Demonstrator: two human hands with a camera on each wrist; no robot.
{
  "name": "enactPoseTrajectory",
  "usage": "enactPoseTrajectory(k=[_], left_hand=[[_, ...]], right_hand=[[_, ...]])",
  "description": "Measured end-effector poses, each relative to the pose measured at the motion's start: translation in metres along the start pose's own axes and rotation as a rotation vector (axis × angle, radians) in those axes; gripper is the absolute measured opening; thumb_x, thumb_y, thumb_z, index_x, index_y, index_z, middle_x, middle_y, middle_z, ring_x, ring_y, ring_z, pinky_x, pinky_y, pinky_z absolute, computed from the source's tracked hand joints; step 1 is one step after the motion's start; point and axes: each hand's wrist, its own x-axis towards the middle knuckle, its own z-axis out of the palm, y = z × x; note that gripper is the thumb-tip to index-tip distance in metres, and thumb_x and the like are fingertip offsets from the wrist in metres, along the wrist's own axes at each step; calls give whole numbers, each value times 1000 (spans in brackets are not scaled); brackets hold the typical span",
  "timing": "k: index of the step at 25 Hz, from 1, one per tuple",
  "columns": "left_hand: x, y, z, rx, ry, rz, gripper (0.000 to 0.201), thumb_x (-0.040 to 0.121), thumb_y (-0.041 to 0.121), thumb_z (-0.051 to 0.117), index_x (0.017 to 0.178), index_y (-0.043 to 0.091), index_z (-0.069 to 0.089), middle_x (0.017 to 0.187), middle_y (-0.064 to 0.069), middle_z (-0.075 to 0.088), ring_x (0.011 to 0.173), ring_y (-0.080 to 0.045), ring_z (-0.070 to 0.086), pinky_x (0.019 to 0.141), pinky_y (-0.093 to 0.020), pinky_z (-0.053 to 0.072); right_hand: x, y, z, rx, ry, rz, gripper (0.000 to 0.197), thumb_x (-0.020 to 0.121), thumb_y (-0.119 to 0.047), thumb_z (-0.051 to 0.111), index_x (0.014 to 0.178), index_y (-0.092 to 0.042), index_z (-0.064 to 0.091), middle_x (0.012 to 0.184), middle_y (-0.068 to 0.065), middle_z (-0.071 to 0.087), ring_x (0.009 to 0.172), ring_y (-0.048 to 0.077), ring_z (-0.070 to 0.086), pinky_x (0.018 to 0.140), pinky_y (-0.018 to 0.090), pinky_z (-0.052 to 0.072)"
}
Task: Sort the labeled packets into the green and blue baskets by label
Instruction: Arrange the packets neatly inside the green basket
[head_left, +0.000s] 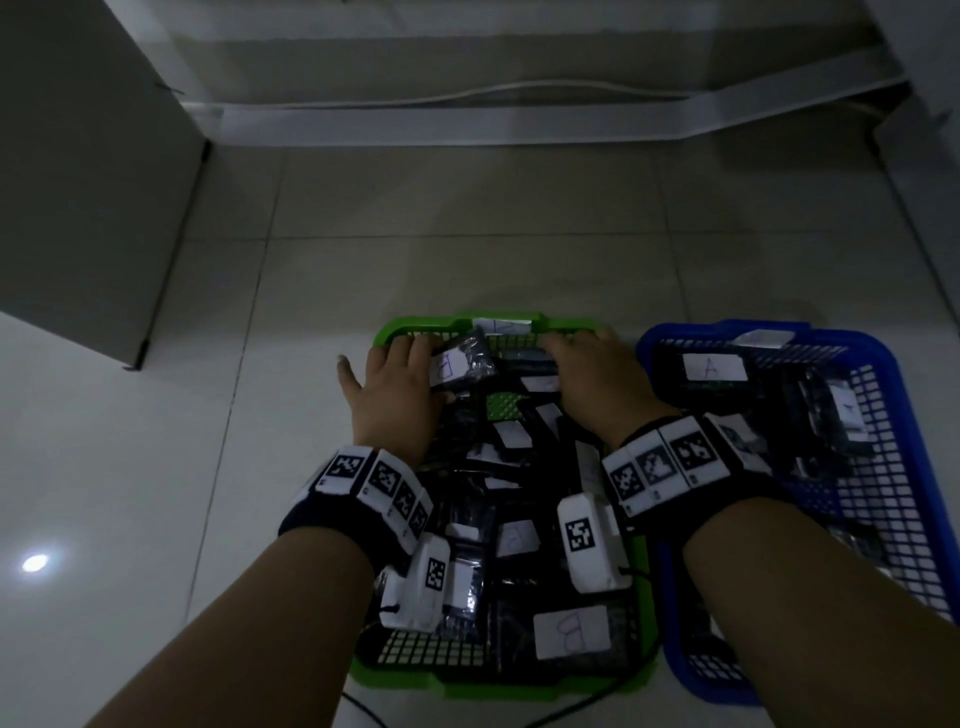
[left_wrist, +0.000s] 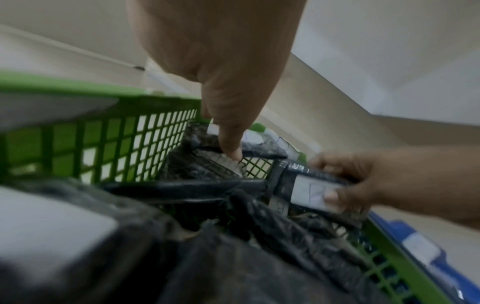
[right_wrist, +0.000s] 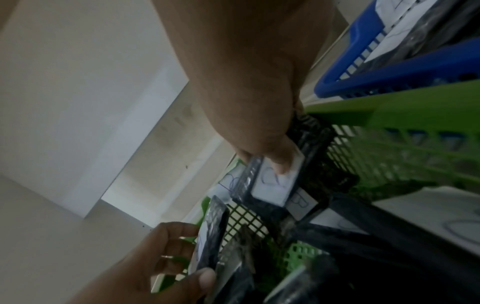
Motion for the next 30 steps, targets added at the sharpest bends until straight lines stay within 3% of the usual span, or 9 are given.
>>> enactPoseTrajectory(k=[4, 11, 13, 16, 17, 20, 23, 28, 30], left_hand=[[1, 1, -1, -45, -87, -2, 55, 83, 30, 65, 133, 27, 40, 135, 0, 40, 129, -26, 34, 107, -62, 26], [1, -6, -1, -83, -142, 13, 56, 78, 23, 68, 129, 28, 45, 131, -1, 41, 125, -26, 36, 93, -52, 43], [0, -6, 0, -76, -154, 2, 55, 80, 25, 67, 130, 29, 44, 132, -1, 40, 126, -25, 35, 92, -50, 42], [0, -6, 1, -76, -174, 0, 55, 82, 25, 66, 131, 30, 43, 133, 0, 39, 127, -24, 34, 90, -48, 42], [0, -6, 2, -75, -173, 2, 55, 82, 25, 66, 131, 30, 43, 133, 0, 39, 127, -24, 35, 90, -48, 42], [0, -7, 3, -92, -174, 1, 54, 82, 24, 65, 131, 31, 43, 134, 0, 39, 126, -23, 36, 90, -48, 42], [0, -6, 4, -118, -155, -6, 50, 82, 22, 63, 128, 29, 45, 131, 0, 40, 125, -23, 37, 92, -50, 41], [1, -3, 2, -119, -85, -16, 24, 84, 19, 59, 107, 20, 53, 128, -5, 40, 120, -28, 35, 92, -58, 41], [1, -3, 1, -103, -92, -13, 18, 85, 22, 59, 103, 21, 56, 127, -7, 39, 119, -30, 34, 95, -60, 38]], right_hand=[[15, -1, 17, 88, -184, 41, 39, 96, -14, 47, 135, -12, 45, 138, 18, 34, 127, 38, 35, 106, 40, 34], [17, 5, 16, 222, -116, -22, 46, 91, -1, 50, 133, -15, 39, 121, 16, 56, 104, 34, 56, 87, 43, 50], [10, 2, 21, 110, 32, -64, 37, 84, -2, 61, 119, -10, 53, 115, 15, 56, 101, 35, 57, 80, 39, 50], [2, -6, 24, -164, 175, -30, 18, 62, -8, 76, 78, -10, 68, 87, 14, 60, 81, 33, 60, 65, 34, 47], [2, -8, 23, -163, 200, -23, 18, 62, -8, 75, 78, -10, 68, 87, 14, 60, 81, 34, 59, 64, 35, 47], [2, -12, 23, -41, 146, 56, 34, 83, -3, 58, 116, -10, 58, 116, 16, 51, 109, 37, 49, 79, 41, 47], [1, -16, 28, -95, 93, 41, 37, 89, -1, 51, 125, -8, 50, 132, 17, 37, 126, 36, 33, 93, 39, 41], [8, -15, 28, -50, 148, -2, 44, 85, 9, 46, 127, -2, 47, 118, 22, 50, 105, 38, 54, 75, 41, 50], [8, -13, 32, 51, 136, -49, 38, 81, 10, 48, 116, -3, 53, 114, 20, 51, 99, 36, 55, 73, 39, 48]])
